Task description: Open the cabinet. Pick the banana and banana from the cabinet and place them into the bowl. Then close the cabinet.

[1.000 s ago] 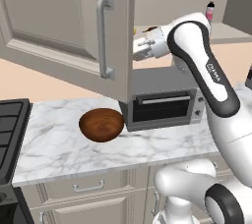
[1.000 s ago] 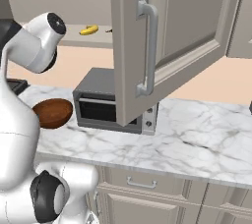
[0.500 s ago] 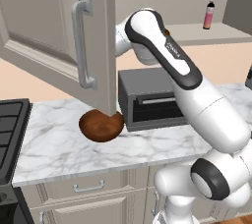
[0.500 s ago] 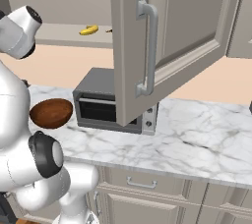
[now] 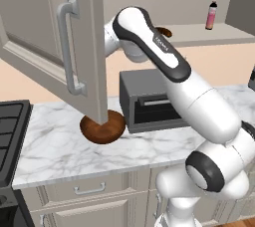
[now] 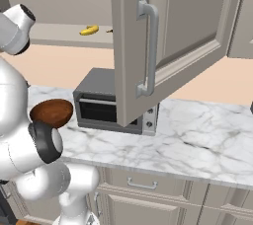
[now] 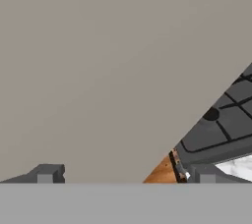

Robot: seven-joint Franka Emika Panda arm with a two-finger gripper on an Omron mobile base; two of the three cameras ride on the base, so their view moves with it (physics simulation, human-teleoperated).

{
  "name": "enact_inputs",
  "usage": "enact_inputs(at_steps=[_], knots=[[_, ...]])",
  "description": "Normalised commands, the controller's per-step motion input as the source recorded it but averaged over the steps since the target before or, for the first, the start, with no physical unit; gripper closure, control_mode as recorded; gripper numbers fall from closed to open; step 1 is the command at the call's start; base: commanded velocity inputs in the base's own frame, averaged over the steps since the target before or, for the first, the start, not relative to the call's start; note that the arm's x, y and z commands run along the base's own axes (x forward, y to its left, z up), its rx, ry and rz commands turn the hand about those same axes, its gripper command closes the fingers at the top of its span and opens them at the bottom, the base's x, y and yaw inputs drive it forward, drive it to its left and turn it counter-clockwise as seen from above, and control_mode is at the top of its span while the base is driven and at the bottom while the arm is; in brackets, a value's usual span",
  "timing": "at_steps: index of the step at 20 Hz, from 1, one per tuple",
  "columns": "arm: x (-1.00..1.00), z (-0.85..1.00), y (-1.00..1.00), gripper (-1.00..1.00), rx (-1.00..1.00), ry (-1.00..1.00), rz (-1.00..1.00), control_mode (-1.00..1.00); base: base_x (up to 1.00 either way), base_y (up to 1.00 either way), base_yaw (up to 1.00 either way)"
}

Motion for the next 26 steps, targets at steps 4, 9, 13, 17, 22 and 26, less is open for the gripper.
enact_inputs(at_steps=[4,9,13,17,22,26], knots=[[-0.48,0.0,-0.94,-1.0,0.0,-0.05,-0.15,-1.0,0.0,0.0,0.0],[-0.42,0.0,-0.88,-1.0,0.0,-0.01,-0.31,-1.0,0.0,0.0,0.0],[-0.45,0.0,-0.88,-1.0,0.0,-0.03,-0.42,-1.0,0.0,0.0,0.0],[-0.53,0.0,-0.75,-1.0,0.0,-0.11,-0.5,-1.0,0.0,0.0,0.0],[-0.45,0.1,-0.69,-1.0,0.0,-0.16,-0.53,-1.0,0.0,0.0,0.0],[-0.33,0.28,-0.6,-1.0,0.0,-0.09,-0.51,-1.0,0.0,0.0,0.0]])
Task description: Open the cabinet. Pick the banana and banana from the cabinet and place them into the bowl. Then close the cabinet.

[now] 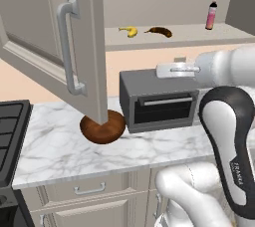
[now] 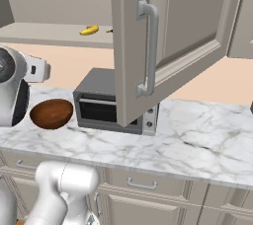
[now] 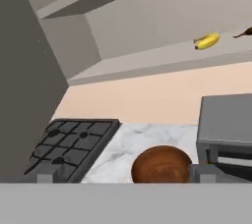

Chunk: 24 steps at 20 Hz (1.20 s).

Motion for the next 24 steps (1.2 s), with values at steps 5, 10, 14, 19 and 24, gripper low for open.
enact_inputs(at_steps=[5,10,14,19,24], knots=[[-0.24,0.47,-0.5,-1.0,0.0,-0.02,-0.51,-1.0,0.0,0.0,0.0],[-0.13,0.66,-0.39,-1.0,0.0,0.02,-0.42,-1.0,0.0,0.0,0.0],[0.0,0.13,-0.05,-1.0,0.0,-0.02,-0.05,-1.0,0.0,0.0,0.0],[0.05,0.03,-0.42,-1.0,0.01,0.05,0.05,-1.0,0.0,0.0,0.0],[0.46,0.0,-0.36,-1.0,0.0,0.03,0.05,-1.0,0.0,0.0,0.0]])
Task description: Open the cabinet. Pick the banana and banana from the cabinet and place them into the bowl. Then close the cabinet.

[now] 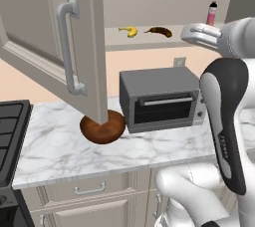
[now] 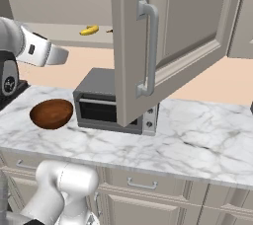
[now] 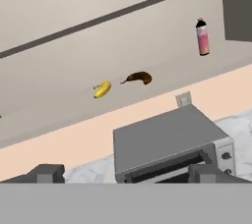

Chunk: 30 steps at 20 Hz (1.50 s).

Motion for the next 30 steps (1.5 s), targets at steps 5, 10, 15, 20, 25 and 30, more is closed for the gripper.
enact_inputs(at_steps=[5,10,15,20,25,30], knots=[[0.3,-0.02,-0.13,-1.0,-0.03,0.0,0.13,-1.0,0.0,0.0,0.0],[0.45,-0.12,-0.03,-1.0,-0.09,0.0,0.15,-1.0,0.0,0.0,0.0],[0.61,-0.05,0.0,-1.0,-0.08,0.0,0.09,-1.0,0.0,0.0,0.0],[0.79,0.0,0.0,-1.0,-0.06,0.0,0.0,-1.0,0.0,0.0,0.0],[0.89,0.0,0.0,-1.0,-0.01,0.0,-0.01,-1.0,0.0,0.0,0.0],[0.85,-0.01,0.01,-1.0,0.0,0.0,-0.02,-1.0,0.0,0.0,0.0]])
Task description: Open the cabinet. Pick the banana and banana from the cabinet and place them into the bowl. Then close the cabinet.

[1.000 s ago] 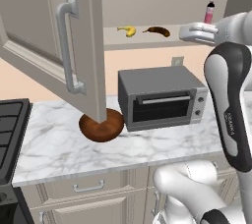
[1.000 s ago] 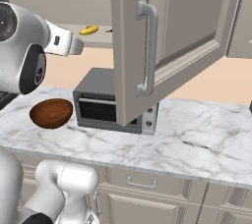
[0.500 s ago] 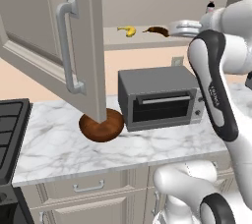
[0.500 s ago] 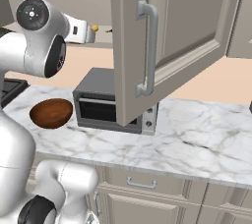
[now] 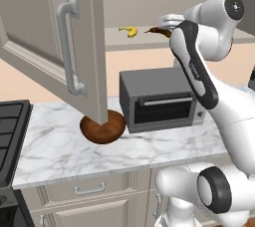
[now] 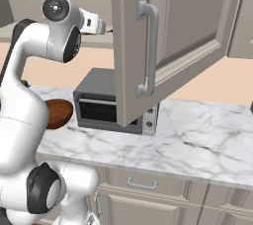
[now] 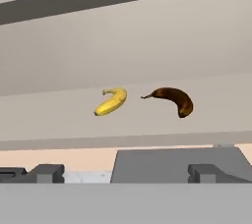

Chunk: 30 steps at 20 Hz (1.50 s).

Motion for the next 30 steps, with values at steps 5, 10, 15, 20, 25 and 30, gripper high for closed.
enact_inputs(at_steps=[5,10,15,20,25,30], knots=[[0.6,-0.06,0.34,-1.0,0.0,0.0,0.0,-1.0,0.0,0.0,0.0],[0.37,-0.03,0.49,-1.0,0.0,0.0,0.0,-1.0,0.0,0.0,0.0],[0.04,0.0,0.06,-1.0,0.0,0.0,0.0,-1.0,0.0,0.0,0.0],[0.06,-0.27,0.0,-1.0,0.0,0.0,0.0,-1.0,0.0,0.0,0.0],[0.17,-0.21,0.0,-1.0,0.0,0.0,0.0,-1.0,0.0,0.0,0.0],[0.42,-0.06,0.05,-1.0,0.0,0.0,0.0,-1.0,0.0,0.0,0.0]])
